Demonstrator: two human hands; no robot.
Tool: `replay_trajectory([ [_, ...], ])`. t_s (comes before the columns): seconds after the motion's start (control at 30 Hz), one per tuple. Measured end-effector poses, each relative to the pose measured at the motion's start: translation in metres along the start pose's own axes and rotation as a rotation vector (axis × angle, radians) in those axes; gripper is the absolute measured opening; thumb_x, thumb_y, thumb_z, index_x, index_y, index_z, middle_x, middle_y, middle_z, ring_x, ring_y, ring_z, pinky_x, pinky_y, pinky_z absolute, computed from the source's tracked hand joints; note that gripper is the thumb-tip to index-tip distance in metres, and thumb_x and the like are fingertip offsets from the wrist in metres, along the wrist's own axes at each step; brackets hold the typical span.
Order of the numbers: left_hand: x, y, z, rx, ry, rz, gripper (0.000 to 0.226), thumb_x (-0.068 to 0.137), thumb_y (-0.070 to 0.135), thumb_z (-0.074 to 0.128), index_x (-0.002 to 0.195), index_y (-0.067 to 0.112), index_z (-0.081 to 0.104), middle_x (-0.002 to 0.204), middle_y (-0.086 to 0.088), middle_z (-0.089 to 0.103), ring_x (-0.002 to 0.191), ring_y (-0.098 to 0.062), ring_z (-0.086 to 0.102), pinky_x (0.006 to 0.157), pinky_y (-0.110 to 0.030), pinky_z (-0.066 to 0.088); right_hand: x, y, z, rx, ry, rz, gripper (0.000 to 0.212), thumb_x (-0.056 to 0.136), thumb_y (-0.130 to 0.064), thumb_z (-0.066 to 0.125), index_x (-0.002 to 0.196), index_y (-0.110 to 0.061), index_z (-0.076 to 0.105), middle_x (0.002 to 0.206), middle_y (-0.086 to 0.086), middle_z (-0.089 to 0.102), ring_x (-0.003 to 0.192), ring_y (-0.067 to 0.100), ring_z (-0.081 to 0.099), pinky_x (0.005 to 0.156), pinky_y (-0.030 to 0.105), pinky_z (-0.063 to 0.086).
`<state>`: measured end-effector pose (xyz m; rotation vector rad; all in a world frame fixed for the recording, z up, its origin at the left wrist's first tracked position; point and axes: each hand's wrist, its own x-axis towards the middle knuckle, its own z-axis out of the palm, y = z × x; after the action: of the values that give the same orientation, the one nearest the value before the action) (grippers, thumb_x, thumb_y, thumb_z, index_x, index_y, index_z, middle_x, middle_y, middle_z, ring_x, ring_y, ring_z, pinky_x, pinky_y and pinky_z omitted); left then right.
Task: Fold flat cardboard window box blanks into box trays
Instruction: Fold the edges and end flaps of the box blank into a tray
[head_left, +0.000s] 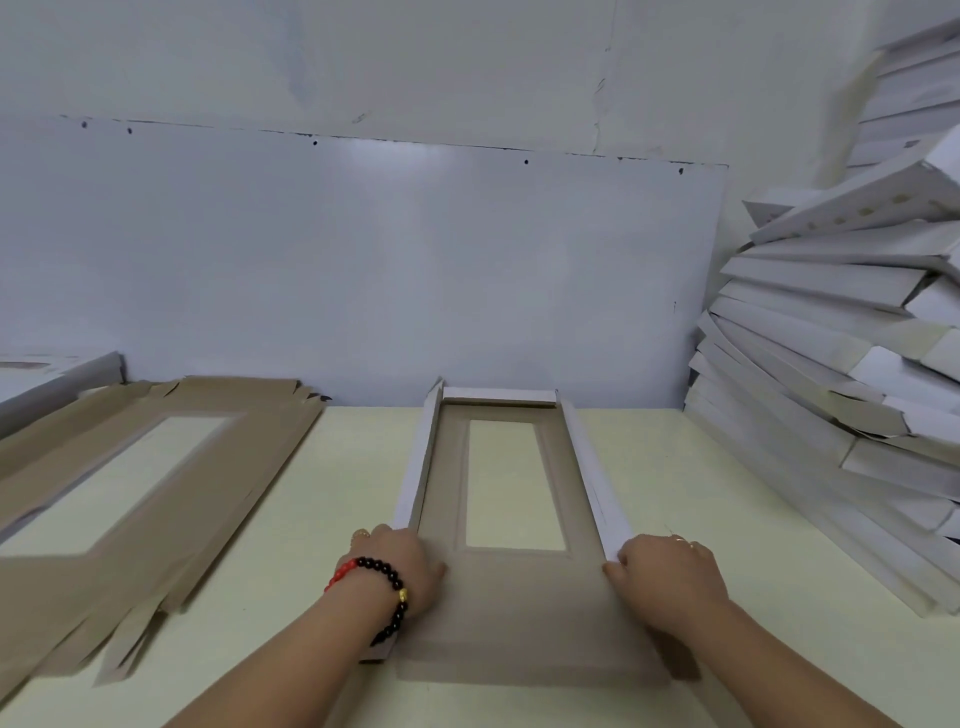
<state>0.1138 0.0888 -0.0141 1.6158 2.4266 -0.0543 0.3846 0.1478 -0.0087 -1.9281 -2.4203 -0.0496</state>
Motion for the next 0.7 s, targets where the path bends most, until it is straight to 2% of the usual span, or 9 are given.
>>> replay_trajectory([
  [0.1, 0.011, -0.009, 0.0, -0.065, 0.045, -0.054, 0.03, 0.093, 0.034, 0.044, 0.118, 0.022, 0.055, 0.123, -0.005, 0.044, 0.118, -0.028, 0.041, 0.099, -0.037, 0.042, 0.013, 0.005, -0.006, 0.111, -0.125, 0.09, 0.029, 0.084, -0.043, 0.048, 0.066, -0.022, 0.045, 0.071, -0.007, 0.052, 0.074, 0.019, 0.052, 0.072, 0.029, 0.04],
  [0.2, 0.016, -0.012, 0.0, -0.042, 0.074, -0.054, 0.028, 0.092, 0.02, 0.044, 0.117, 0.024, 0.056, 0.119, -0.003, 0.047, 0.117, -0.027, 0.044, 0.097, -0.036, 0.045, 0.022, 0.009, -0.01, 0.195, -0.181, 0.137, 0.019, 0.082, -0.038, 0.054, 0.074, -0.021, 0.052, 0.083, -0.001, 0.05, 0.072, 0.021, 0.049, 0.064, 0.027, 0.039],
  [0.27, 0.017, -0.009, -0.001, -0.048, 0.085, -0.054, 0.027, 0.092, 0.017, 0.044, 0.115, 0.022, 0.057, 0.118, -0.004, 0.049, 0.111, -0.027, 0.051, 0.094, -0.035, 0.047, 0.024, 0.01, -0.01, 0.237, -0.198, 0.166, 0.013, 0.082, -0.031, 0.055, 0.08, -0.019, 0.057, 0.091, 0.002, 0.054, 0.072, 0.02, 0.052, 0.063, 0.026, 0.041],
  [0.37, 0.021, -0.008, -0.005, -0.164, 0.086, -0.098, 0.028, 0.089, 0.014, 0.044, 0.115, 0.019, 0.054, 0.119, -0.005, 0.048, 0.102, -0.026, 0.058, 0.09, -0.033, 0.05, 0.026, 0.012, -0.008, 0.299, -0.214, 0.203, 0.022, 0.08, -0.024, 0.058, 0.097, -0.015, 0.067, 0.104, 0.002, 0.065, 0.091, 0.019, 0.063, 0.069, 0.026, 0.045],
  [0.5, 0.026, -0.013, -0.009, -0.356, 0.086, -0.17, 0.033, 0.086, 0.021, 0.053, 0.116, 0.015, 0.041, 0.112, -0.008, 0.052, 0.101, -0.028, 0.057, 0.085, -0.035, 0.051, 0.025, 0.012, -0.009, 0.366, -0.207, 0.269, 0.031, 0.08, -0.025, 0.064, 0.107, -0.014, 0.054, 0.106, 0.001, 0.06, 0.094, 0.019, 0.06, 0.072, 0.027, 0.044],
  [0.6, 0.027, -0.016, -0.008, -0.492, 0.078, -0.163, 0.026, 0.085, 0.022, 0.057, 0.105, 0.017, 0.04, 0.091, 0.0, 0.05, 0.085, -0.019, 0.054, 0.071, -0.029, 0.045, 0.027, 0.008, -0.013, 0.449, -0.224, 0.279, 0.03, 0.081, -0.015, 0.064, 0.108, -0.009, 0.052, 0.107, 0.007, 0.061, 0.09, 0.022, 0.06, 0.071, 0.026, 0.043],
  [0.7, 0.027, -0.012, -0.003, -0.519, 0.137, -0.092, 0.007, 0.085, 0.019, 0.053, 0.086, 0.021, 0.047, 0.088, 0.004, 0.054, 0.077, -0.012, 0.052, 0.063, -0.023, 0.04, 0.03, 0.005, -0.014, 0.387, -0.274, 0.226, 0.018, 0.084, -0.012, 0.062, 0.1, -0.007, 0.055, 0.104, 0.007, 0.06, 0.089, 0.021, 0.055, 0.071, 0.023, 0.04],
])
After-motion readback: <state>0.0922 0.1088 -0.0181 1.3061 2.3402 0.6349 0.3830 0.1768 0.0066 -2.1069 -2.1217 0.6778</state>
